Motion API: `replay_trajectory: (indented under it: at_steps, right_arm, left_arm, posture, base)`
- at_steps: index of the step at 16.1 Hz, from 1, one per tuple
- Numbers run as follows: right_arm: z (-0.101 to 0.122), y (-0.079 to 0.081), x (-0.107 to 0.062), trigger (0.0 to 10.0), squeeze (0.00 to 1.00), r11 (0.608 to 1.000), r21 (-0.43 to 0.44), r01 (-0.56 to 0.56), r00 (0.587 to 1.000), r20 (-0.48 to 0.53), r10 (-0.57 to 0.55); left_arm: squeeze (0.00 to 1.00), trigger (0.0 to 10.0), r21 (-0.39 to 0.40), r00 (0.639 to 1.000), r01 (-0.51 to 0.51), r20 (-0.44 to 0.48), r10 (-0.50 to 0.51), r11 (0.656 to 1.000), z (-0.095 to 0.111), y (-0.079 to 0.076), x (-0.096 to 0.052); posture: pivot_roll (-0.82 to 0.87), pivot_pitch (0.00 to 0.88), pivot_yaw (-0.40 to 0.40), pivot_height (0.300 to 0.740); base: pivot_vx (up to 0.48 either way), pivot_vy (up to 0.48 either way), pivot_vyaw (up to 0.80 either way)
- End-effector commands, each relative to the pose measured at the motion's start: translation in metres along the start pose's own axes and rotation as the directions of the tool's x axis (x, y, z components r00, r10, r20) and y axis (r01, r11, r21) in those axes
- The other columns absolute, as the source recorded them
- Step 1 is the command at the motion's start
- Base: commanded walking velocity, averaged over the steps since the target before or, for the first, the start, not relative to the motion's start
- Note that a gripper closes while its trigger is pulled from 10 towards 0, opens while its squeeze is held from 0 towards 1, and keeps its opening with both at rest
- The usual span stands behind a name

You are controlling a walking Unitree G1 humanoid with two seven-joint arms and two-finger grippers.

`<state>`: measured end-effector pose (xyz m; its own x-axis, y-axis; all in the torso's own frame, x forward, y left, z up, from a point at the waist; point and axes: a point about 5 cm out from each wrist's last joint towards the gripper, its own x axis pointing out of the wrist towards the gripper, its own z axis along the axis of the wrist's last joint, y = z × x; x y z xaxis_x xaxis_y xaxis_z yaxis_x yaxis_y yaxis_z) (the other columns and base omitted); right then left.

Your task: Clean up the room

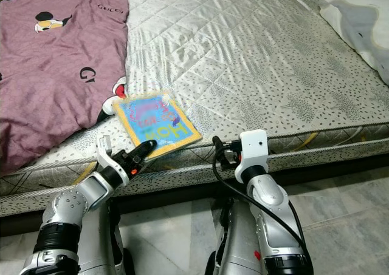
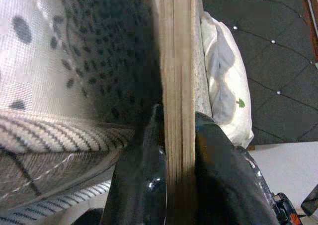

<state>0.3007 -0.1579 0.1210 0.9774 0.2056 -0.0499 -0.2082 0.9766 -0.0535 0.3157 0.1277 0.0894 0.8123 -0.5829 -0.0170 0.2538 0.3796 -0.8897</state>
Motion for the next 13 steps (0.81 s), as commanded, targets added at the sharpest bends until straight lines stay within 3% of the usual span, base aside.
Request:
replay_trajectory:
  at_steps: [1,3,8,10,11,13]
  right_arm:
    - [-0.002,0.001,0.000,10.0,0.00,1.000,-0.003,0.002,1.000,-0.003,-0.002]
    - [-0.003,0.002,0.001,10.0,0.00,1.000,0.001,-0.005,1.000,-0.003,0.005]
    - [0.000,0.007,0.011,10.0,0.00,0.999,0.020,-0.026,1.000,0.014,0.026]
    - [0.002,0.009,0.013,10.0,0.00,0.999,0.046,-0.019,0.999,0.029,0.017]
    - [0.006,0.011,0.016,10.0,0.00,0.997,0.074,-0.004,0.999,0.051,0.000]
    - [0.008,0.013,0.018,10.0,0.00,0.997,0.081,0.003,0.998,0.068,-0.008]
  left_arm:
    - [0.00,0.0,0.008,1.000,0.012,0.008,-0.012,1.000,0.000,0.000,-0.002]
    - [0.00,0.0,0.021,1.000,0.014,0.008,-0.014,1.000,0.001,0.000,-0.003]
    - [0.00,0.0,0.262,0.990,-0.085,0.129,0.052,0.961,0.014,-0.005,-0.008]
    - [0.00,0.0,0.390,0.975,-0.196,0.179,0.134,0.900,0.018,-0.003,-0.017]
    - [0.00,0.0,0.467,0.963,-0.241,0.225,0.150,0.851,0.021,-0.007,-0.028]
    - [0.00,0.0,0.501,0.947,-0.286,0.277,0.162,0.817,0.023,-0.010,-0.036]
  posture:
    - [-0.11,0.182,-0.051,0.490]
    - [-0.10,0.178,-0.051,0.490]
    - [-0.06,0.143,-0.052,0.490]
    - [-0.04,0.131,-0.049,0.490]
    - [-0.03,0.127,-0.042,0.490]
    - [-0.01,0.125,-0.034,0.490]
  base:
    - [0.000,0.000,0.00]
    - [0.000,0.000,0.00]
    - [0.000,0.000,0.00]
    - [0.000,0.000,0.00]
    - [0.000,0.000,0.00]
    - [0.000,0.000,0.00]
